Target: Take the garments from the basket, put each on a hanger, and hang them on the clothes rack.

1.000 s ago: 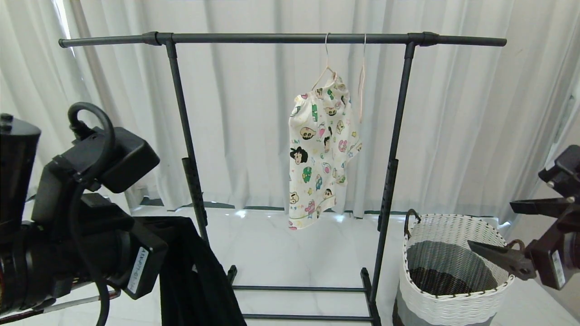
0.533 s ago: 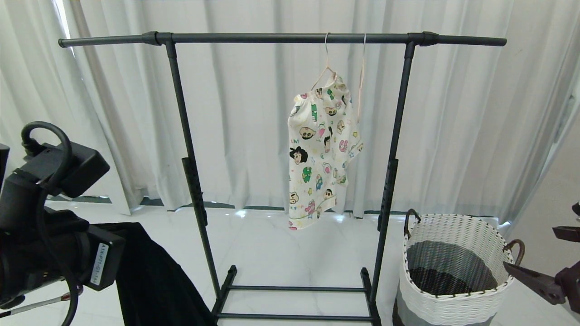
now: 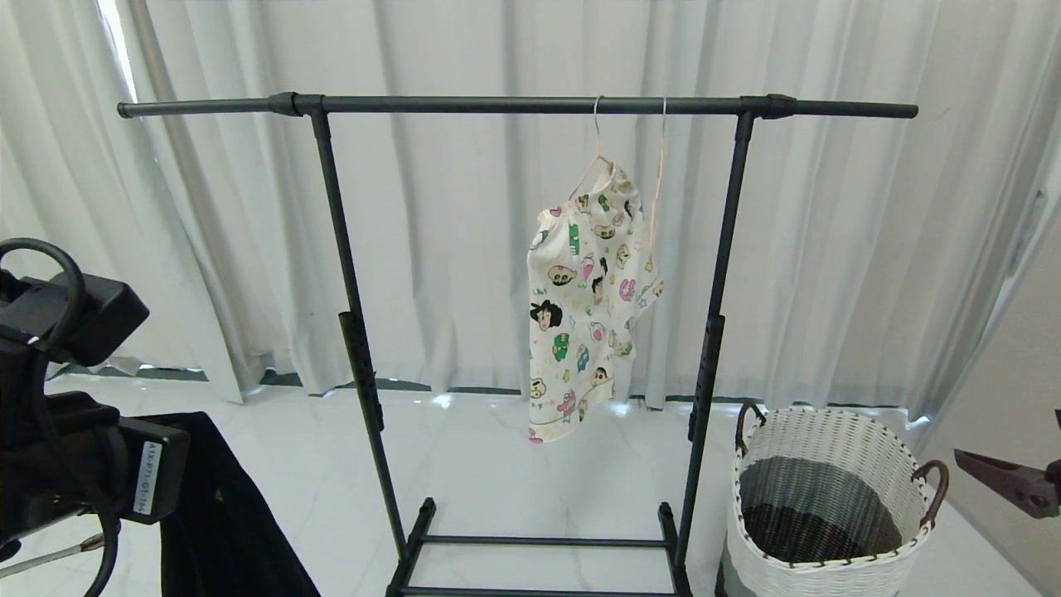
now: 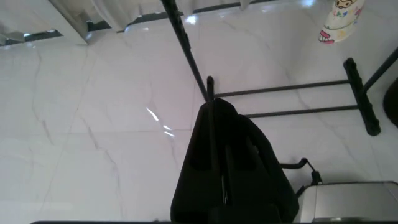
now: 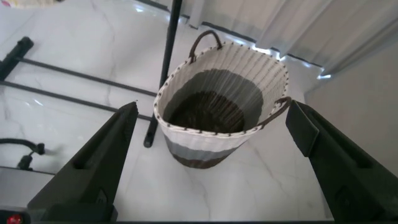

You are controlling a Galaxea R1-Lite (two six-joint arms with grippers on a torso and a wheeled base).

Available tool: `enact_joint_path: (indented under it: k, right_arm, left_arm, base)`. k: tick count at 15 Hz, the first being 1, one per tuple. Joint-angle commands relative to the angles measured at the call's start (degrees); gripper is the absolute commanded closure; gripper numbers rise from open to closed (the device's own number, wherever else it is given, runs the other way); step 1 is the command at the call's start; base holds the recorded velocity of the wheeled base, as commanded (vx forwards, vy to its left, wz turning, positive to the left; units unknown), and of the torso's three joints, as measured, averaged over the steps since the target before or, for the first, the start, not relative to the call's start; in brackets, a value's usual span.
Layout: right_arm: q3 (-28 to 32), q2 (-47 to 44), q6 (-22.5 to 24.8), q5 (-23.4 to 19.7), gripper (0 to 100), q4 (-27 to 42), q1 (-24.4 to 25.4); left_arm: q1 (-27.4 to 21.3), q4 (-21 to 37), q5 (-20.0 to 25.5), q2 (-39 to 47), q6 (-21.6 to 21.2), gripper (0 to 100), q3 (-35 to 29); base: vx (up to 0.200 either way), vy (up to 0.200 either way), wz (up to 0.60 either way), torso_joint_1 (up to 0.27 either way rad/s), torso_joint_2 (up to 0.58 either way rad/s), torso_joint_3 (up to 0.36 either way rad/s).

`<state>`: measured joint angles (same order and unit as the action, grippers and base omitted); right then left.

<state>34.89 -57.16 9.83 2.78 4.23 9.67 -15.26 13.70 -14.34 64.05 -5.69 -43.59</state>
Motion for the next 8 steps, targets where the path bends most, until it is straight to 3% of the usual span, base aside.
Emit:
enact_joint_path:
  k: [1, 8]
  right_arm:
    - [0.18, -0.14, 0.02, 0.03, 0, 0.08, -0.17]
    - [-0.08, -0.85, 0.11, 0.3, 0, 0.08, -0.17]
  left_arm:
    - [-0.38, -0.87, 0.1, 1.34, -0.02, 100, 0.35]
    - [-1.61, -0.96, 0.1, 3.27, 0.24, 100, 1.32]
  base:
    - [0.0, 0.0, 0.0, 0.188, -0.46, -0.281]
    - [0.0, 0.0, 0.0, 0.193, -0.47, -0.284]
